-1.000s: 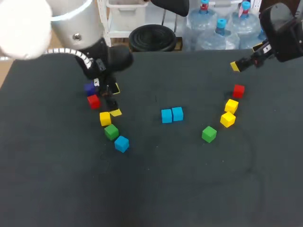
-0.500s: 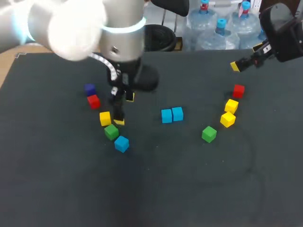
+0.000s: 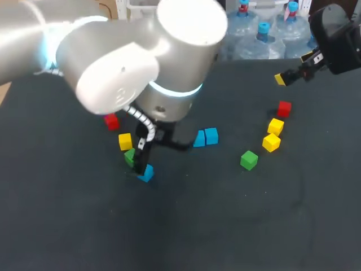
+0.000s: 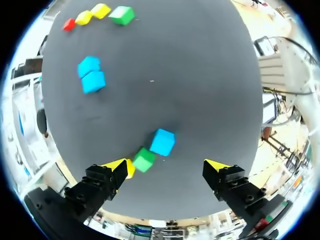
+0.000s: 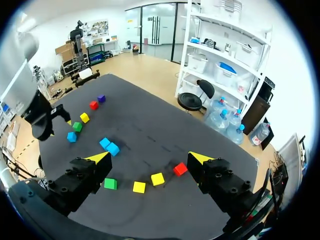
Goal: Place the blue cubes, place green cubes on the blue cubes, place the yellow cubes on the green cubes, then place the red cubes on the yellow cubes, and place purple cube on the red cubes.
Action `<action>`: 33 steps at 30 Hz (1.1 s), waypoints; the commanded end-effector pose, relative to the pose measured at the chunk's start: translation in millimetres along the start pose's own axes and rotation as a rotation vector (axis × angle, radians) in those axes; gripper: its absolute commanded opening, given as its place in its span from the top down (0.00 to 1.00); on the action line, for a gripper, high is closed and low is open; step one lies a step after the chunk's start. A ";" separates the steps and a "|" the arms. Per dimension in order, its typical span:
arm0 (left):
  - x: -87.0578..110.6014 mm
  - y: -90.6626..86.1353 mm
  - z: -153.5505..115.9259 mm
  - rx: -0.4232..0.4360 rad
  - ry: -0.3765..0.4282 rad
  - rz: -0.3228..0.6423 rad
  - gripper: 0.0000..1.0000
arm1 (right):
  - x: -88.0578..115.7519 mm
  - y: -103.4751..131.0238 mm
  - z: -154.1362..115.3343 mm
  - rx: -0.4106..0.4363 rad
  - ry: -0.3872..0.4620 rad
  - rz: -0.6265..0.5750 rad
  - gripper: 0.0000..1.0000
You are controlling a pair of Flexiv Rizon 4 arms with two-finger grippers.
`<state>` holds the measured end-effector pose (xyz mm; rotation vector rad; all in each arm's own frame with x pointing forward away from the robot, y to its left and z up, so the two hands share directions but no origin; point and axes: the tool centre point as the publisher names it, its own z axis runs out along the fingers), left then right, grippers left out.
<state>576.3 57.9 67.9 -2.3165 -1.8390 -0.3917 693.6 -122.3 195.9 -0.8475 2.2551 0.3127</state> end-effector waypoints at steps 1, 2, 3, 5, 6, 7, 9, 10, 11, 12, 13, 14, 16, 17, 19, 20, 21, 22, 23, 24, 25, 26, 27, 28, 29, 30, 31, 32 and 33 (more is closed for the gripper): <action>7.5 -15.6 11.0 -0.098 -0.155 0.082 0.00 | 1.1 2.3 0.6 0.012 -0.004 0.001 0.00; 6.6 -15.8 12.7 -0.110 -0.158 0.111 0.00 | 1.1 2.3 0.6 0.012 -0.004 0.001 0.00; 5.7 -15.7 14.6 -0.124 -0.165 0.144 0.00 | 1.1 2.3 0.6 0.012 -0.004 0.001 0.00; 7.1 -12.8 19.6 -0.145 -0.178 0.197 0.00 | 1.1 2.3 0.6 0.012 -0.004 0.001 0.00; 7.4 -11.2 20.1 -0.156 -0.184 0.229 0.00 | 1.1 2.3 0.6 0.012 -0.004 0.001 0.00; 8.1 -9.0 20.1 -0.172 -0.192 0.250 0.00 | 1.1 2.3 0.6 0.012 -0.004 0.001 0.00; 9.3 -4.7 18.9 -0.197 -0.218 0.303 0.00 | 1.1 2.3 0.6 0.012 -0.004 0.001 0.00; 9.5 -3.1 18.5 -0.209 -0.219 0.319 0.00 | 1.1 2.3 0.6 0.012 -0.004 0.001 0.00; 9.8 -1.1 19.3 -0.212 -0.243 0.331 0.00 | 1.1 2.3 0.6 0.012 -0.004 0.001 0.00; 10.5 0.7 21.3 -0.211 -0.263 0.339 0.00 | 1.1 2.3 0.6 0.012 -0.004 0.001 0.00; 10.4 2.2 24.5 -0.203 -0.268 0.341 0.00 | 1.1 2.3 0.6 0.012 -0.004 0.001 0.00; 9.6 3.8 28.1 -0.192 -0.264 0.337 0.00 | 1.1 2.3 0.6 0.012 -0.004 0.001 0.00; 9.9 6.4 32.9 -0.173 -0.290 0.308 0.00 | 1.1 2.3 0.6 0.012 -0.004 0.001 0.00; 10.3 7.1 34.5 -0.167 -0.309 0.293 0.00 | 1.1 2.3 0.6 0.012 -0.004 0.001 0.00; 11.0 9.4 39.4 -0.121 -0.308 0.264 0.00 | 1.1 2.3 0.6 0.012 -0.004 0.001 0.00; 10.3 10.2 40.6 -0.102 -0.309 0.250 0.00 | 1.1 2.3 0.6 0.012 -0.004 0.001 0.00; 10.1 10.6 40.2 -0.086 -0.309 0.238 0.00 | 1.1 2.3 0.6 0.012 -0.004 0.001 0.00; 9.6 12.1 39.2 -0.062 -0.288 0.227 0.00 | 1.1 2.3 0.6 0.012 -0.004 0.001 0.00; 8.0 12.2 35.5 -0.069 -0.286 0.236 0.00 | 1.1 2.3 0.6 0.012 -0.004 0.001 0.00; 7.6 12.9 32.6 -0.060 -0.296 0.243 0.00 | 1.1 2.3 0.6 0.012 -0.004 0.001 0.00; 6.7 14.9 30.4 -0.036 -0.277 0.244 0.00 | 1.1 2.3 0.6 0.012 -0.004 0.001 0.00; 3.8 16.3 26.9 -0.041 -0.256 0.261 0.00 | 1.1 2.3 0.6 0.012 -0.004 0.001 0.00; 1.8 17.7 23.0 -0.039 -0.262 0.274 0.00 | 1.1 2.3 0.6 0.012 -0.004 0.001 0.00; -0.8 20.2 19.5 -0.033 -0.249 0.291 0.00 | 1.1 2.3 0.6 0.012 -0.004 0.001 0.00; -4.7 21.8 15.5 -0.038 -0.229 0.315 0.00 | 1.1 2.3 0.6 0.012 -0.004 0.001 0.00; -7.8 22.9 12.3 -0.041 -0.229 0.332 0.00 | 1.1 2.3 0.6 0.012 -0.004 0.001 0.00; -10.4 23.8 9.7 -0.039 -0.230 0.346 0.00 | 1.1 2.3 0.6 0.012 -0.004 0.001 0.00; -13.2 24.2 8.1 -0.038 -0.228 0.357 0.00 | 1.1 2.3 0.6 0.012 -0.004 0.001 0.00; -15.3 24.3 8.2 -0.037 -0.232 0.361 0.00 | 1.1 2.3 0.6 0.012 -0.004 0.001 0.00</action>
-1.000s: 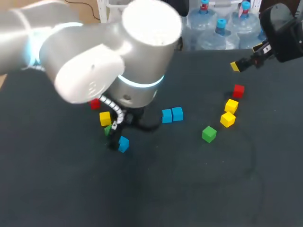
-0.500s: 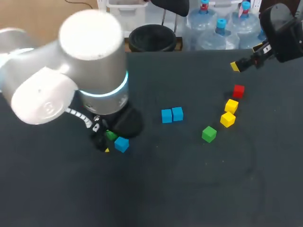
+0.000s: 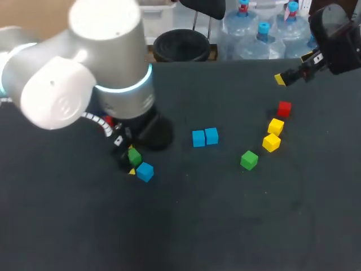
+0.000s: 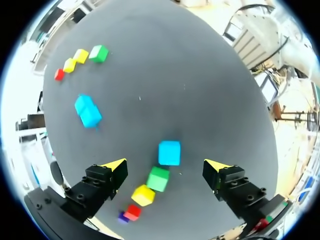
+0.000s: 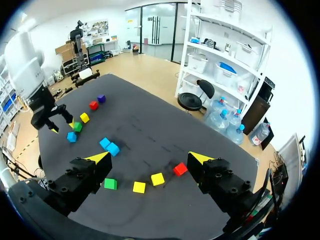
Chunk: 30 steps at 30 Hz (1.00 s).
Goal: Place the blue cubes, place green cubes on the blue cubes, place the yellow cubes on the green cubes, then place the red cubes on the yellow cubes, and place purple cube on the red cubes.
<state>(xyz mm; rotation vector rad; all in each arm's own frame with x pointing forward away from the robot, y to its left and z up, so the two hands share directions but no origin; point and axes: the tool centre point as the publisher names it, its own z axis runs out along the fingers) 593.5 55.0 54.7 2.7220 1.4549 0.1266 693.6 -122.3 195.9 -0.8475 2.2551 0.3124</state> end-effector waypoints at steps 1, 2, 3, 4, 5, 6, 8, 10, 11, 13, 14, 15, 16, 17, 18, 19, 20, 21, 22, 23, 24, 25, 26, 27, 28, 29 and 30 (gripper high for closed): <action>-11.2 12.1 1.5 0.081 0.020 0.010 0.00 | 1.1 2.2 0.6 0.011 -0.004 0.001 0.00; -12.3 11.7 5.9 0.090 0.019 0.008 0.00 | 1.1 2.2 0.6 0.011 -0.004 0.001 0.00; -13.1 10.6 9.8 0.099 0.013 0.004 0.00 | 1.1 2.2 0.6 0.011 -0.004 0.001 0.00; -13.4 9.1 13.5 0.104 0.004 -0.001 0.00 | 1.1 2.2 0.6 0.011 -0.004 0.001 0.00; -11.8 7.1 17.5 0.104 -0.009 -0.009 0.00 | 1.1 2.2 0.6 0.011 -0.004 0.001 0.00; -10.5 5.6 20.6 0.107 -0.013 -0.019 0.00 | 1.1 2.2 0.6 0.011 -0.004 0.001 0.00; -8.1 3.3 24.7 0.105 -0.028 -0.037 0.00 | 1.1 2.2 0.6 0.011 -0.004 0.001 0.00; -6.9 2.2 27.1 0.109 -0.028 -0.042 0.00 | 1.1 2.2 0.6 0.011 -0.004 0.001 0.00; -6.9 1.7 27.8 0.109 -0.028 -0.043 0.00 | 1.1 2.2 0.6 0.011 -0.004 0.001 0.00; -6.3 0.4 30.9 0.108 -0.030 -0.043 0.00 | 1.1 2.2 0.6 0.011 -0.004 0.001 0.00; -4.9 -0.4 33.7 0.108 -0.038 -0.046 0.00 | 1.1 2.2 0.6 0.011 -0.004 0.001 0.00; -2.3 -1.3 37.7 0.116 -0.045 -0.058 0.00 | 1.1 2.2 0.6 0.011 -0.004 0.001 0.00; -1.1 -1.7 39.4 0.117 -0.045 -0.059 0.00 | 1.1 2.2 0.6 0.011 -0.004 0.001 0.00; 1.0 -2.2 41.3 0.115 -0.047 -0.061 0.00 | 1.1 2.2 0.6 0.011 -0.004 0.001 0.00; 1.9 -2.5 42.2 0.114 -0.052 -0.063 0.00 | 1.1 2.2 0.6 0.011 -0.004 0.001 0.00; 1.9 -2.5 42.3 0.114 -0.053 -0.062 0.00 | 1.1 2.2 0.6 0.011 -0.004 0.001 0.00; 1.8 -2.7 43.2 0.114 -0.055 -0.062 0.00 | 1.1 2.2 0.6 0.011 -0.004 0.001 0.00; 2.4 -3.0 45.1 0.115 -0.057 -0.061 0.00 | 1.1 2.2 0.6 0.011 -0.004 0.001 0.00; 3.3 -3.6 47.6 0.119 -0.061 -0.063 0.00 | 1.1 2.2 0.6 0.011 -0.004 0.001 0.00; 4.4 -4.1 49.6 0.123 -0.063 -0.068 0.00 | 1.1 2.2 0.6 0.011 -0.004 0.001 0.00; 5.5 -4.8 51.3 0.124 -0.065 -0.073 0.00 | 1.1 2.2 0.6 0.011 -0.004 0.001 0.00; 7.6 -5.4 53.5 0.125 -0.069 -0.081 0.00 | 1.1 2.2 0.6 0.011 -0.004 0.001 0.00; 8.3 -5.7 54.2 0.125 -0.070 -0.082 0.00 | 1.1 2.2 0.6 0.011 -0.004 0.001 0.00; 8.2 -5.9 54.5 0.125 -0.071 -0.084 0.00 | 1.1 2.2 0.6 0.011 -0.004 0.001 0.00; 8.1 -6.1 54.7 0.125 -0.072 -0.085 0.00 | 1.1 2.2 0.6 0.011 -0.004 0.001 0.00; 7.9 -6.3 55.3 0.125 -0.074 -0.087 0.00 | 1.1 2.2 0.6 0.011 -0.004 0.001 0.00; 7.6 -6.4 56.9 0.126 -0.076 -0.087 0.00 | 1.1 2.2 0.6 0.011 -0.004 0.001 0.00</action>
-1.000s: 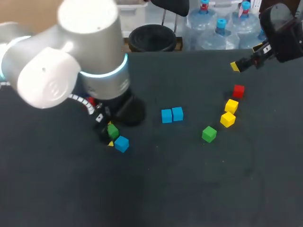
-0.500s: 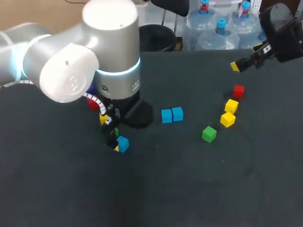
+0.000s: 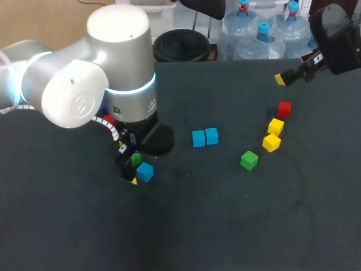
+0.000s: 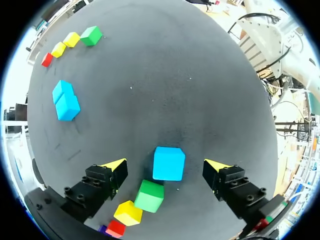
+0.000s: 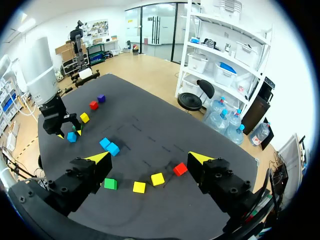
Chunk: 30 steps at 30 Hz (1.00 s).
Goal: Place the blue cubes, place green cubes on the blue cubes, place the yellow cubes on the green cubes, then place the red cubes on the yellow cubes, and place purple cube on the red cubes.
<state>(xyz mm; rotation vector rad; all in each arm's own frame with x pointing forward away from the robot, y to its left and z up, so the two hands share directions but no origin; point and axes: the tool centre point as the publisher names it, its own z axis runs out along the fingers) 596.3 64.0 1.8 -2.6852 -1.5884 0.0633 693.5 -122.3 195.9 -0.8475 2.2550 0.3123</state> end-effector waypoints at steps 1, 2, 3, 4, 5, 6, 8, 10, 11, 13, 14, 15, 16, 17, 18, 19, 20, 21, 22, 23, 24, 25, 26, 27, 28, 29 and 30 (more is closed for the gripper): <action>1.3 1.5 4.6 0.003 -0.008 0.000 0.00 | 1.1 2.2 0.6 0.011 -0.004 0.001 0.00; 1.5 1.6 5.3 0.005 -0.010 -0.001 0.05 | 1.1 2.2 0.6 0.011 -0.004 0.001 0.00; 1.7 1.8 6.1 0.007 -0.012 -0.003 0.20 | 1.1 2.2 0.6 0.011 -0.004 0.001 0.00; 1.7 1.8 6.2 0.008 -0.013 -0.003 0.57 | 1.1 2.2 0.6 0.011 -0.004 0.001 0.00; 1.4 1.9 6.0 0.008 -0.013 -0.004 0.70 | 1.1 2.2 0.6 0.011 -0.004 0.001 0.00; 0.8 2.2 5.5 0.008 -0.015 -0.004 0.97 | 1.1 2.2 0.6 0.011 -0.004 0.001 0.00; -0.4 2.8 5.2 0.011 -0.017 -0.001 1.00 | 1.1 2.2 0.6 0.011 -0.004 0.001 0.00; -1.6 3.2 4.8 0.017 -0.015 0.003 1.00 | 1.1 2.2 0.6 0.011 -0.004 0.001 0.00; -2.0 3.5 4.8 0.023 -0.011 0.002 1.00 | 1.1 2.2 0.6 0.011 -0.004 0.001 0.00; -2.6 4.0 4.9 0.027 -0.009 0.001 1.00 | 1.1 2.2 0.6 0.011 -0.004 0.001 0.00; -3.1 4.3 4.5 0.028 -0.009 0.002 1.00 | 1.1 2.2 0.6 0.011 -0.004 0.001 0.00; -3.8 4.4 4.0 0.029 -0.010 0.003 1.00 | 1.1 2.2 0.6 0.011 -0.004 0.001 0.00; -4.1 4.6 3.7 0.029 -0.010 0.003 1.00 | 1.1 2.2 0.6 0.011 -0.004 0.001 0.00; -4.4 4.9 3.4 0.034 -0.012 0.003 1.00 | 1.1 2.2 0.6 0.011 -0.004 0.001 0.00; -4.7 5.3 3.2 0.046 -0.008 0.001 1.00 | 1.1 2.2 0.6 0.011 -0.004 0.001 0.00; -5.0 5.8 3.3 0.053 -0.004 -0.005 1.00 | 1.1 2.2 0.6 0.011 -0.004 0.001 0.00; -4.9 6.7 3.1 0.059 -0.009 -0.011 1.00 | 1.1 2.2 0.6 0.011 -0.004 0.001 0.00; -4.9 7.7 2.3 0.069 -0.009 -0.019 1.00 | 1.1 2.2 0.6 0.011 -0.004 0.001 0.00; -5.6 9.3 0.4 0.079 -0.007 -0.030 1.00 | 1.1 2.2 0.6 0.011 -0.004 0.001 0.00; -6.7 10.9 -2.6 0.083 -0.008 -0.042 1.00 | 1.1 2.2 0.6 0.011 -0.004 0.001 0.00; -7.3 12.8 -5.3 0.088 -0.011 -0.059 1.00 | 1.1 2.2 0.6 0.011 -0.004 0.001 0.00; -8.5 15.2 -8.5 0.089 0.003 -0.068 1.00 | 1.1 2.2 0.6 0.011 -0.004 0.001 0.00; -10.5 17.5 -11.5 0.088 0.012 -0.074 1.00 | 1.1 2.2 0.6 0.011 -0.004 0.001 0.00; -11.6 20.8 -15.5 0.088 0.002 -0.094 1.00 | 1.1 2.2 0.6 0.011 -0.004 0.001 0.00; -13.0 23.7 -18.9 0.089 0.007 -0.103 1.00 | 1.1 2.2 0.6 0.011 -0.004 0.001 0.00; -14.6 26.8 -22.0 0.094 0.015 -0.117 1.00 | 1.1 2.2 0.6 0.011 -0.004 0.001 0.00; -15.3 30.2 -25.2 0.088 0.015 -0.132 1.00 | 1.1 2.2 0.6 0.011 -0.004 0.001 0.00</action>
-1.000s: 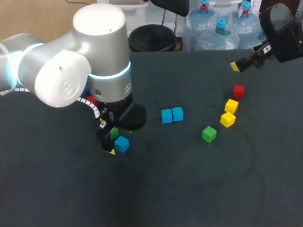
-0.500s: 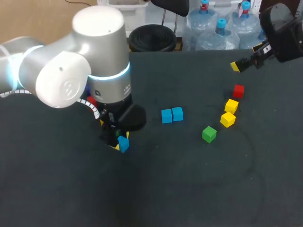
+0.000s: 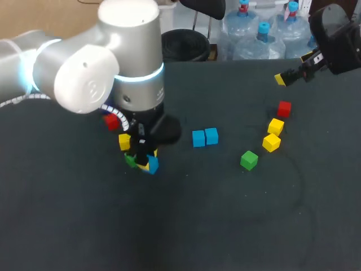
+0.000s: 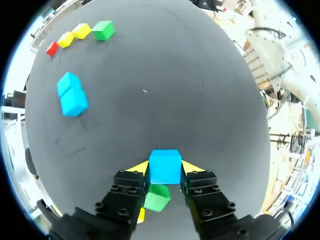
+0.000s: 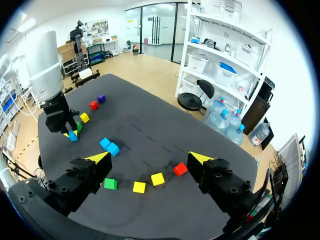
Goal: Place the blue cubes, place green cubes on the blue cubes, place the yellow cubes on the green cubes, then place the red cubes on the yellow cubes, and place purple cube on the red cubes.
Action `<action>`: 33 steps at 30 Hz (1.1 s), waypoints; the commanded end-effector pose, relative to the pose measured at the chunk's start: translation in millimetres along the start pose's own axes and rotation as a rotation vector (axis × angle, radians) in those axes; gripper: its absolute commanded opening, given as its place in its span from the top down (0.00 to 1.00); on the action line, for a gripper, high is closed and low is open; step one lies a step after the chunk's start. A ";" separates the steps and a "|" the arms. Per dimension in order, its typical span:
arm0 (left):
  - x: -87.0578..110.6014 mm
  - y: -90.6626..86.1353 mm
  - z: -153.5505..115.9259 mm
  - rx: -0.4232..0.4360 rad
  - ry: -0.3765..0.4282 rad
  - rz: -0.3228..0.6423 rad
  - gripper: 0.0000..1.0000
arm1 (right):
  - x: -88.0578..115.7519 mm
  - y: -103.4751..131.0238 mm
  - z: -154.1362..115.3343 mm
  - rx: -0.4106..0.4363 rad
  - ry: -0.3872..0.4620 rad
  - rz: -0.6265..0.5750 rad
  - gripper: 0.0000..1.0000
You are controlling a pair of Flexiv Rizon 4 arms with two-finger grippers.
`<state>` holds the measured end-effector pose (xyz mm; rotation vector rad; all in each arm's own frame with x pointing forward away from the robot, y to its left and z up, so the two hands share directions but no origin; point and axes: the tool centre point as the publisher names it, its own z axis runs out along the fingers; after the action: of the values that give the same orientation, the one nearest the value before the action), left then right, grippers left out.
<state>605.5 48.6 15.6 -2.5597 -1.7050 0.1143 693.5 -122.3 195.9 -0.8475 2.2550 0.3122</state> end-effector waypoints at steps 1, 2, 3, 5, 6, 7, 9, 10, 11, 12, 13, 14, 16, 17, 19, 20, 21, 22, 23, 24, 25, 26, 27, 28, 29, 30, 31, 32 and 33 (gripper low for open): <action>-8.7 16.6 -14.7 0.030 0.021 -0.039 1.00 | 1.1 2.2 0.6 0.011 -0.004 0.001 0.00; -9.7 19.6 -17.2 0.036 0.017 -0.055 1.00 | 1.1 2.2 0.6 0.011 -0.004 0.001 0.00; -10.5 22.8 -18.7 0.043 0.017 -0.076 1.00 | 1.1 2.2 0.6 0.011 -0.004 0.001 0.00; -13.1 28.8 -19.9 0.061 0.019 -0.110 1.00 | 1.1 2.2 0.6 0.011 -0.004 0.001 0.00; -14.7 31.5 -19.8 0.069 0.009 -0.119 1.00 | 1.1 2.2 0.6 0.011 -0.004 0.001 0.00; -16.3 33.9 -19.7 0.077 -0.001 -0.129 1.00 | 1.1 2.2 0.6 0.011 -0.004 0.001 0.00; -19.3 39.3 -18.1 0.096 -0.008 -0.156 1.00 | 1.1 2.2 0.6 0.011 -0.004 0.001 0.00; -20.9 41.5 -17.3 0.106 -0.012 -0.172 1.00 | 1.1 2.2 0.6 0.011 -0.004 0.001 0.00; -22.4 44.4 -16.3 0.115 -0.022 -0.182 1.00 | 1.1 2.2 0.6 0.011 -0.004 0.001 0.00; -24.4 47.1 -15.8 0.115 -0.027 -0.190 1.00 | 1.1 2.2 0.6 0.011 -0.004 0.001 0.00; -26.3 49.7 -15.5 0.118 -0.023 -0.196 1.00 | 1.1 2.2 0.6 0.011 -0.004 0.001 0.00; -28.4 53.1 -15.9 0.118 -0.023 -0.200 1.00 | 1.1 2.2 0.6 0.011 -0.004 0.001 0.00; -32.4 59.3 -16.8 0.118 -0.028 -0.197 1.00 | 1.1 2.2 0.6 0.011 -0.004 0.001 0.00; -33.3 62.3 -16.8 0.123 -0.024 -0.203 1.00 | 1.1 2.2 0.6 0.011 -0.004 0.001 0.00; -34.7 67.4 -16.7 0.131 -0.017 -0.213 1.00 | 1.1 2.2 0.6 0.011 -0.004 0.001 0.00; -34.8 69.6 -17.0 0.136 -0.009 -0.227 1.00 | 1.1 2.2 0.6 0.011 -0.004 0.001 0.00; -35.1 71.6 -17.5 0.138 0.003 -0.242 1.00 | 1.1 2.2 0.6 0.011 -0.004 0.001 0.00; -34.0 73.9 -17.7 0.139 0.002 -0.261 1.00 | 1.1 2.2 0.6 0.011 -0.004 0.001 0.00; -32.3 76.2 -18.3 0.136 0.002 -0.275 1.00 | 1.1 2.2 0.6 0.011 -0.004 0.001 0.00; -32.1 78.6 -19.5 0.134 0.001 -0.287 1.00 | 1.1 2.2 0.6 0.011 -0.004 0.001 0.00; -32.1 80.6 -20.5 0.134 -0.006 -0.295 1.00 | 1.1 2.2 0.6 0.011 -0.004 0.001 0.00; -32.5 82.7 -21.0 0.141 -0.008 -0.304 1.00 | 1.1 2.2 0.6 0.011 -0.004 0.001 0.00; -32.6 83.7 -21.0 0.139 -0.014 -0.318 1.00 | 1.1 2.2 0.6 0.011 -0.004 0.001 0.00; -33.7 84.9 -21.7 0.138 -0.014 -0.318 1.00 | 1.1 2.2 0.6 0.011 -0.004 0.001 0.00; -35.1 85.6 -22.0 0.133 -0.019 -0.321 1.00 | 1.1 2.2 0.6 0.011 -0.004 0.001 0.00; -36.0 86.1 -22.0 0.132 -0.024 -0.329 1.00 | 1.1 2.2 0.6 0.011 -0.004 0.001 0.00; -36.7 86.5 -21.7 0.131 -0.025 -0.343 1.00 | 1.1 2.2 0.6 0.011 -0.004 0.001 0.00; -37.0 87.0 -20.9 0.132 -0.028 -0.348 1.00 | 1.1 2.2 0.6 0.011 -0.004 0.001 0.00; -37.0 87.1 -19.7 0.133 -0.036 -0.368 1.00 | 1.1 2.2 0.6 0.011 -0.004 0.001 0.00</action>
<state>668.5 -17.0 30.6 -2.1624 -2.0768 0.2027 693.5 -122.4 195.9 -0.8474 2.2550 0.3123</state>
